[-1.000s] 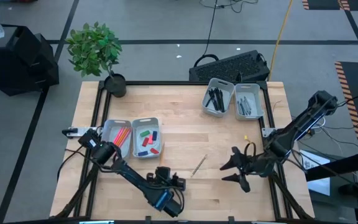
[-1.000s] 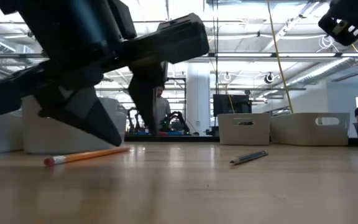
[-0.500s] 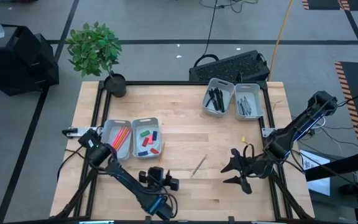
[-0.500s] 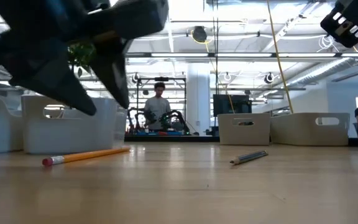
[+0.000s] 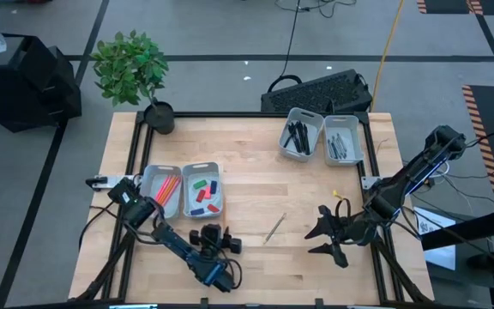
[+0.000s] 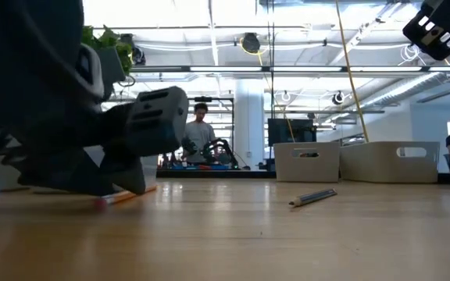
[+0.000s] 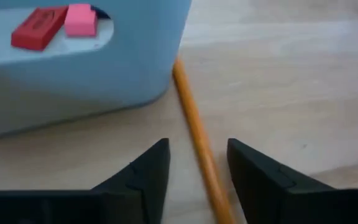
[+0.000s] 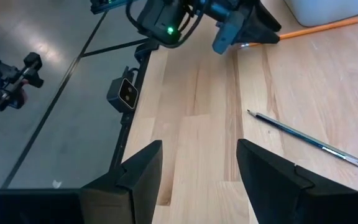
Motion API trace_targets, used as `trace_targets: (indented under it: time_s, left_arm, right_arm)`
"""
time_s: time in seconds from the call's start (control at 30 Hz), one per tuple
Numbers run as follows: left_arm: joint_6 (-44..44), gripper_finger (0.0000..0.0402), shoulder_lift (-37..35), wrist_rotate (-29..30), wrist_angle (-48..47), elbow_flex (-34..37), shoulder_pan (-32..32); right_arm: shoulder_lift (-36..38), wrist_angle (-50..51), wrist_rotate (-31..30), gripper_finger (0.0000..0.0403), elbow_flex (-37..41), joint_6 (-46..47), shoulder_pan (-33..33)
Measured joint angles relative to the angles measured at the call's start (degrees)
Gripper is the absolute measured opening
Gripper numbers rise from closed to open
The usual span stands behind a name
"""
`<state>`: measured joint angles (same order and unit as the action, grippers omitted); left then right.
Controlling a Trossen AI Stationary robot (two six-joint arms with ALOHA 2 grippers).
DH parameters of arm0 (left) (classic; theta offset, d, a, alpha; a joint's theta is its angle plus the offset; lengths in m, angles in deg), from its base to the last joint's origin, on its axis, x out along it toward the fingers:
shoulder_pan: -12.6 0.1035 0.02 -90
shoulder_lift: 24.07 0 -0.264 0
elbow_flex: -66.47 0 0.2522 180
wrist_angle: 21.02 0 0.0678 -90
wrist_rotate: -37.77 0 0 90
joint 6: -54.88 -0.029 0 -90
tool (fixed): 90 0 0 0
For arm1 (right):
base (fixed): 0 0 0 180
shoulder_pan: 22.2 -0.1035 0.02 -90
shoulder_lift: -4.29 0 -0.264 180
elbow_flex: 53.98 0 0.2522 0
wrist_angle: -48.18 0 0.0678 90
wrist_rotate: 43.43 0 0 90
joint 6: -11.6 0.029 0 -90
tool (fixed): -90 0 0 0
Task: Sort crayons/erasers/pens/pencils in bins
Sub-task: Put the yellow pencil into the bottom left gray bin
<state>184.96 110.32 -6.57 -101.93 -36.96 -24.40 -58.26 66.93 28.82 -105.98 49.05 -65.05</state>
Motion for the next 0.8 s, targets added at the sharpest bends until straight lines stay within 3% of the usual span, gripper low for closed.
trace_targets:
  time_s: [0.23,0.37,0.57,0.8]
  left_arm:
    - [-3.24,0.0081,0.22,-0.39,-0.9,0.02,0.01]
    - [-5.35,0.0048,0.72,-0.59,-2.87,-3.01,-0.17]
    - [-17.52,0.0039,0.67,1.45,-10.73,-15.05,0.32]
    - [-30.52,0.0038,0.65,2.53,-8.81,-22.0,3.05]
  right_arm:
    - [0.0,0.01,-0.04,0.0201,0.0,0.8,0.0]
    - [0.02,0.01,-0.04,0.0201,0.0,0.87,0.0]
    - [0.01,-0.01,0.12,0.0201,0.0,-0.14,0.0]
    - [0.08,-0.02,2.8,0.0201,0.0,-0.58,0.0]
